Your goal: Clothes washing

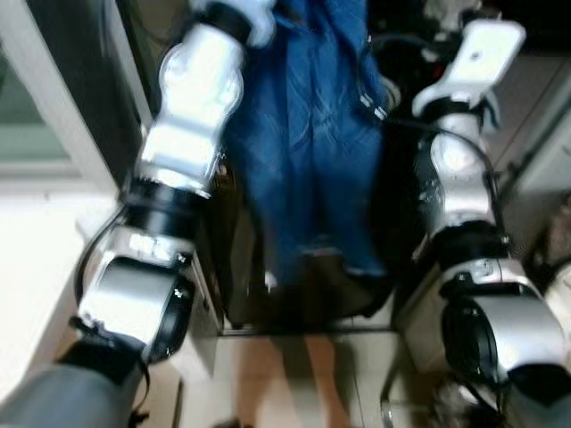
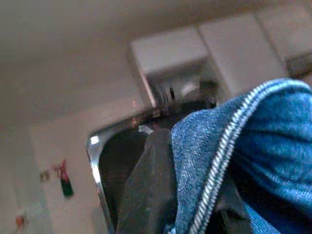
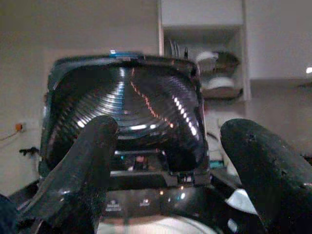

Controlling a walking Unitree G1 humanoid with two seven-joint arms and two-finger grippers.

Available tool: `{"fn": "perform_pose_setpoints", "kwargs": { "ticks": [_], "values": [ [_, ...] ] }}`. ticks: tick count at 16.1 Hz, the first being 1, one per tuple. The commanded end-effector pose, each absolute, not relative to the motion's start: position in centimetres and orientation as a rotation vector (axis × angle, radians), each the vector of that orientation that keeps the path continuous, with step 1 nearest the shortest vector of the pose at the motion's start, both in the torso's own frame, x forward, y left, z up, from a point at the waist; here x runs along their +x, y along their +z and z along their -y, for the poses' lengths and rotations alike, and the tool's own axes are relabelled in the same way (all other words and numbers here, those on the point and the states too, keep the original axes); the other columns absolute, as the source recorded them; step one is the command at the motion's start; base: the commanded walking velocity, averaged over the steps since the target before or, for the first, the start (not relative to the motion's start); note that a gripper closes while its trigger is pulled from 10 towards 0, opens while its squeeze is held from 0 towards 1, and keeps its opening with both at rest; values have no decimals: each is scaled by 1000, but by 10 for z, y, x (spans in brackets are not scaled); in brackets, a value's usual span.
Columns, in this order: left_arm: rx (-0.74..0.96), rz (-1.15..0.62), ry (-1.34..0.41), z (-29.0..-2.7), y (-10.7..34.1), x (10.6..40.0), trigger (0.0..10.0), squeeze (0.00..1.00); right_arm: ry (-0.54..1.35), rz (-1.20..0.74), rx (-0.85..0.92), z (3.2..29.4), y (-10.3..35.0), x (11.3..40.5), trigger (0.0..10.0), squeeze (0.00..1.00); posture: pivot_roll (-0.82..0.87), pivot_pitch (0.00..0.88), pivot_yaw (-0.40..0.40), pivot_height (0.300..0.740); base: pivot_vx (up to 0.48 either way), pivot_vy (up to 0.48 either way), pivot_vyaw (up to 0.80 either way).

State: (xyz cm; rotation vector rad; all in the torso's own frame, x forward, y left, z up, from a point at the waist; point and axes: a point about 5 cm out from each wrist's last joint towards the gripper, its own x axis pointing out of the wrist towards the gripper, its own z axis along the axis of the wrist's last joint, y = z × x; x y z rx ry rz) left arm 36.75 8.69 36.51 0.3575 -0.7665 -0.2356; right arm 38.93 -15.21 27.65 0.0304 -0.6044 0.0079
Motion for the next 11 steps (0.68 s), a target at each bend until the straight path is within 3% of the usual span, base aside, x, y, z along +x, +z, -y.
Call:
{"fn": "perform_pose_setpoints", "kwargs": {
  "ticks": [1,7,10,11],
  "values": [
    [389,784,-289,-73,373,367,0,0,-4,585,51,164,275,389,10000,0,-60,0,0,740,480,0,0],
    [555,807,-370,-65,462,376,0,0,221,400,21,222,231,355,10000,0,-104,0,45,740,480,0,0],
    [613,779,-340,-61,478,375,0,0,321,272,68,237,205,332,10000,0,-141,0,79,740,480,0,0],
    [641,771,-340,-54,481,375,0,0,392,226,65,231,198,323,10000,0,-153,0,92,740,480,0,0]
  ]
}}
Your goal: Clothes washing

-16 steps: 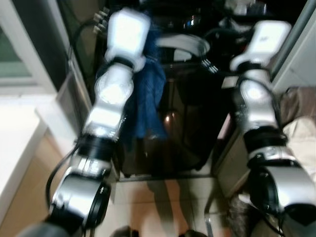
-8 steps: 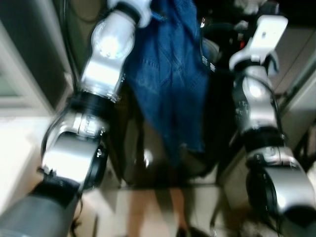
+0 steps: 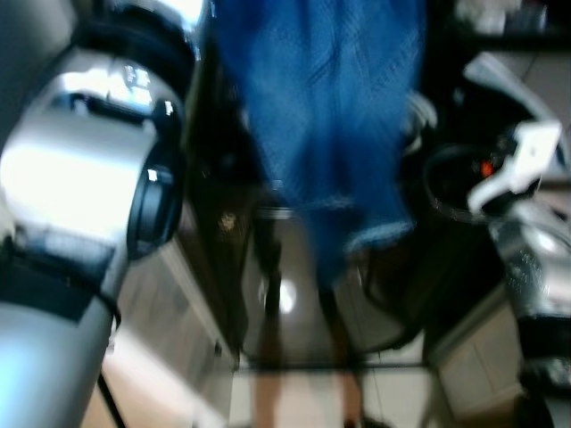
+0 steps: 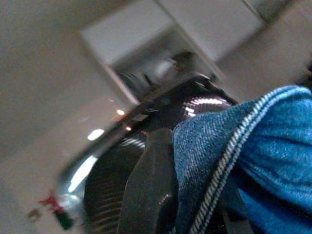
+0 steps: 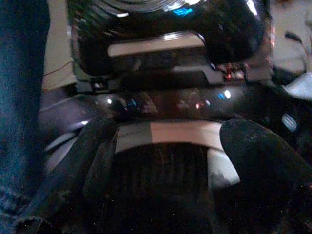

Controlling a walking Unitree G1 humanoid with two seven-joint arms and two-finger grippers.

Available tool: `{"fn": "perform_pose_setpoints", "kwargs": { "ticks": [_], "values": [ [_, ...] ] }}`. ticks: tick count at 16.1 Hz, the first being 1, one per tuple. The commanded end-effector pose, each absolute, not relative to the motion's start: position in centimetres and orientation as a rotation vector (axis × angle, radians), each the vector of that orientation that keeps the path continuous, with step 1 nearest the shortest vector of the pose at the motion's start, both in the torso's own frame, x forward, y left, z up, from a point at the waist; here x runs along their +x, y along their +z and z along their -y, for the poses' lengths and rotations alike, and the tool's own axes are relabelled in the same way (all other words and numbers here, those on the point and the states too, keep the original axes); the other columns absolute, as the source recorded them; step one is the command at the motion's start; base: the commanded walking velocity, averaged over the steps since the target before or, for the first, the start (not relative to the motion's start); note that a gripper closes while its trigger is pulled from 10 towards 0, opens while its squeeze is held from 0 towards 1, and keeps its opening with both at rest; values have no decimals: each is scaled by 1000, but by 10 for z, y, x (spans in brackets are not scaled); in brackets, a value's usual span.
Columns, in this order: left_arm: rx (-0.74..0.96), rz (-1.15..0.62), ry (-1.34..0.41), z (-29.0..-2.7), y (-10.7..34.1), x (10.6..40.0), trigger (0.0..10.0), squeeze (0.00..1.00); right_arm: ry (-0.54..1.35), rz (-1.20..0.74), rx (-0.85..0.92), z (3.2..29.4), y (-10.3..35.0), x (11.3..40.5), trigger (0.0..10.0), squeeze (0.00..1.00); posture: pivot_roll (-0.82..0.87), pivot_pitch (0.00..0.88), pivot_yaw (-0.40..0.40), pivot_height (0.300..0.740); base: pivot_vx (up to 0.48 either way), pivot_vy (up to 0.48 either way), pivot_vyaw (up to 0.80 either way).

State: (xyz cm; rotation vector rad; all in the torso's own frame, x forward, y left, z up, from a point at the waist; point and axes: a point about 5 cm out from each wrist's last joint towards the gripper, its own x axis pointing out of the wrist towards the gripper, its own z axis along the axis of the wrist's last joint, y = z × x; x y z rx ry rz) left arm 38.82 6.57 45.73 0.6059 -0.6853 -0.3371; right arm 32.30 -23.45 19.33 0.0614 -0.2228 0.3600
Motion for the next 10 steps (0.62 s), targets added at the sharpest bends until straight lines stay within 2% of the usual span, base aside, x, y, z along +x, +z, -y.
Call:
{"fn": "perform_pose_setpoints", "kwargs": {
  "ticks": [1,4,6,7,9,10],
  "values": [
    [652,761,-345,-51,481,375,0,0,424,209,57,228,196,320,10000,0,-156,0,93,740,480,0,0],
    [814,699,-335,-33,455,384,0,0,604,172,41,196,195,304,10000,0,-188,12,124,740,480,0,0],
    [1028,556,-294,-46,411,403,0,0,783,154,26,178,206,274,10000,0,-198,31,139,740,480,0,0],
    [1089,499,-279,-52,397,409,10000,0,829,142,12,176,211,267,10000,0,-198,34,135,740,0,0,0],
    [1182,463,-283,-54,382,412,10000,0,855,164,39,170,224,265,10000,0,-197,36,127,740,0,0,0],
    [1174,428,-303,-56,371,415,10000,1000,864,196,110,171,234,263,10000,0,-197,36,127,740,0,0,0]
  ]
}}
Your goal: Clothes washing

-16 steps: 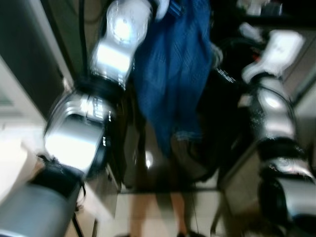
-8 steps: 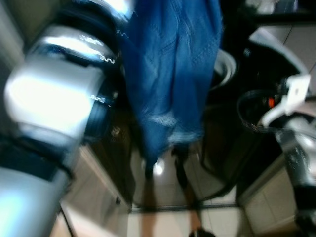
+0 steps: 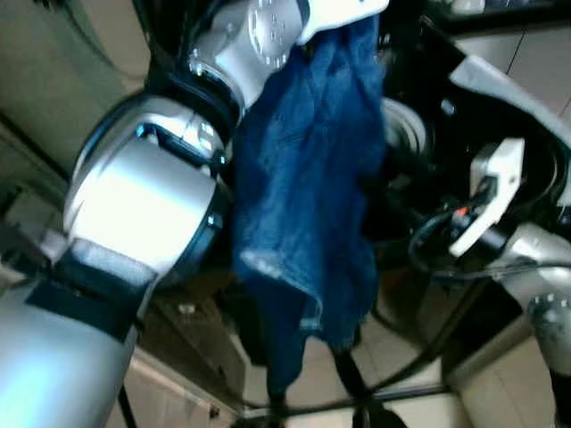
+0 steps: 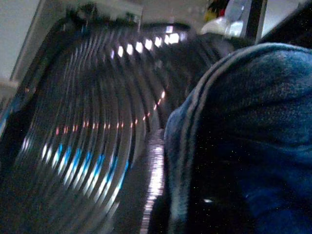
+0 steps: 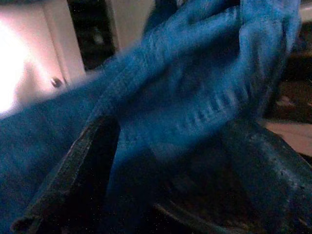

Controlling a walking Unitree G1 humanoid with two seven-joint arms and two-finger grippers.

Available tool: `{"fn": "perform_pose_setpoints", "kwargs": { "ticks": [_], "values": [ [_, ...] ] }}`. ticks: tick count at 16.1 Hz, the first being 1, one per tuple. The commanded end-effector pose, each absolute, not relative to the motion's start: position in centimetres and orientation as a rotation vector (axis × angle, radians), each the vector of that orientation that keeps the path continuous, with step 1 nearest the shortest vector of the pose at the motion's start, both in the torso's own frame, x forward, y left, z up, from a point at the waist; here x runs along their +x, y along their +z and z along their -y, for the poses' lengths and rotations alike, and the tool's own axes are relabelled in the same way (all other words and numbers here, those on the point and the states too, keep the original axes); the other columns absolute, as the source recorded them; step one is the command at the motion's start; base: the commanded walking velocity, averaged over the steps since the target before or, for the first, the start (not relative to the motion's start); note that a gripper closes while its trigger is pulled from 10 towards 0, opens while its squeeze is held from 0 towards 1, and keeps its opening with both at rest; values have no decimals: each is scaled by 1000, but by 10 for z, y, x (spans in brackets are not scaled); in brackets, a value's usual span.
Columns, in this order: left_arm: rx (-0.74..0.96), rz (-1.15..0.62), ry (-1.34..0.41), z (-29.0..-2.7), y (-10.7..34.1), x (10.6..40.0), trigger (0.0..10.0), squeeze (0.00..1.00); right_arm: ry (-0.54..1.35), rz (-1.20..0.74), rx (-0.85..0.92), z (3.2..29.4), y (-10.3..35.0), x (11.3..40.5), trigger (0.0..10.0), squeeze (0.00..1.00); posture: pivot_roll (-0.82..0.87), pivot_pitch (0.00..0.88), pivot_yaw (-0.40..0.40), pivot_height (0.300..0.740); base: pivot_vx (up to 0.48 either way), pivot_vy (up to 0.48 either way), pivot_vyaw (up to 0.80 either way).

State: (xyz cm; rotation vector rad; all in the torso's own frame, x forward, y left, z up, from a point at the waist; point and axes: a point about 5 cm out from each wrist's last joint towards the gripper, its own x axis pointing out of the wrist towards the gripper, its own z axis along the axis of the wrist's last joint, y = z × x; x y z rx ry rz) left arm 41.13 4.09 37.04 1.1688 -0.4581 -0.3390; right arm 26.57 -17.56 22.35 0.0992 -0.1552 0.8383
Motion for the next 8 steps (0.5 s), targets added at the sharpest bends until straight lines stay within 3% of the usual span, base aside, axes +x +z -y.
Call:
{"fn": "perform_pose_setpoints", "kwargs": {
  "ticks": [1,4,8],
  "values": [
    [1185,412,-302,-59,366,416,10000,1000,868,205,153,174,239,262,10000,0,-195,36,124,740,0,0,0],
    [1199,377,-332,-60,355,418,10000,1000,828,182,186,181,237,266,10000,0,-197,34,122,740,0,0,0],
    [1339,272,-435,-54,301,420,10000,1000,835,171,224,176,235,266,10000,0,-198,41,123,740,0,0,0]
  ]
}}
